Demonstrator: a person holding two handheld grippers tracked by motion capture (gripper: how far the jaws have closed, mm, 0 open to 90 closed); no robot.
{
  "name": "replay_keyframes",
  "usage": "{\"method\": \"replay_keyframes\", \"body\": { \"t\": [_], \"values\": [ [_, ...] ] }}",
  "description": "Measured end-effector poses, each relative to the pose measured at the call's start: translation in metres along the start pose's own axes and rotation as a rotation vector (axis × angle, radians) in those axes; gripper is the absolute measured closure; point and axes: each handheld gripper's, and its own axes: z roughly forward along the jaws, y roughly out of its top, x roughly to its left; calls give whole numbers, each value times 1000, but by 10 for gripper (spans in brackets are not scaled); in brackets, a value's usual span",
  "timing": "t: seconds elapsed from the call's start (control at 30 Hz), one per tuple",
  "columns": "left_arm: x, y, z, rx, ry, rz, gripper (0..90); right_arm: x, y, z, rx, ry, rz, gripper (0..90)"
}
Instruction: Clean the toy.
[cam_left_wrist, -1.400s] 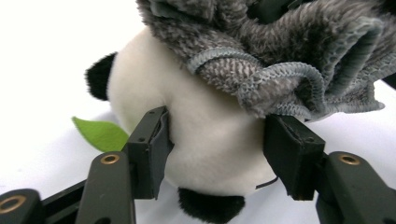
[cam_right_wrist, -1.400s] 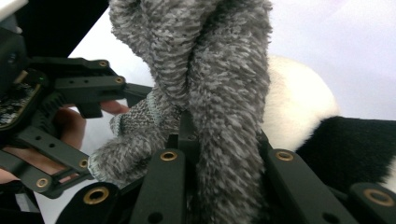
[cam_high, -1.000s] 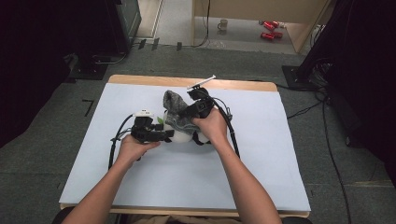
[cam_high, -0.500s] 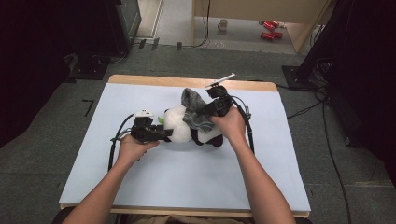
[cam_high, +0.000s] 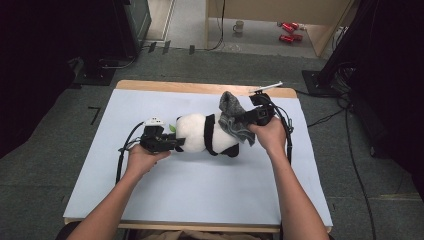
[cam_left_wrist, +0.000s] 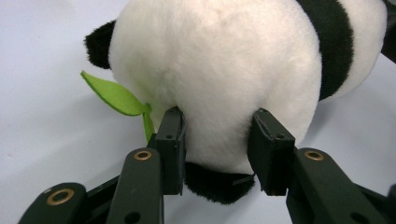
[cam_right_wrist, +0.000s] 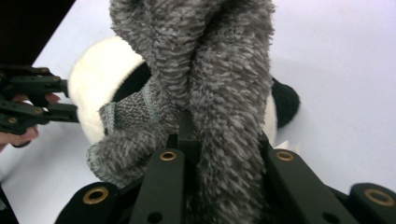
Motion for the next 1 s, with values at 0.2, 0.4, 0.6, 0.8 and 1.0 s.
{"method": "replay_keyframes", "body": {
  "t": [0.2, 0.4, 0.6, 0.8, 1.0],
  "values": [
    [0, 0, 0, 0, -3, -8, 602, -14, -7, -6, -2, -18, 24, 765],
    [0, 0, 0, 0, -3, -12, 602, -28, -17, -6, -7, -35, 56, 767],
    [1, 0, 0, 2, -1, -13, 602, -40, -30, -1, -18, -23, 91, 770],
    [1, 0, 0, 8, -2, -17, 602, -51, -38, 6, 52, -86, 119, 771],
    [1, 0, 0, 11, -2, -20, 601, -47, -30, -15, -14, -80, 118, 771]
  ]
}}
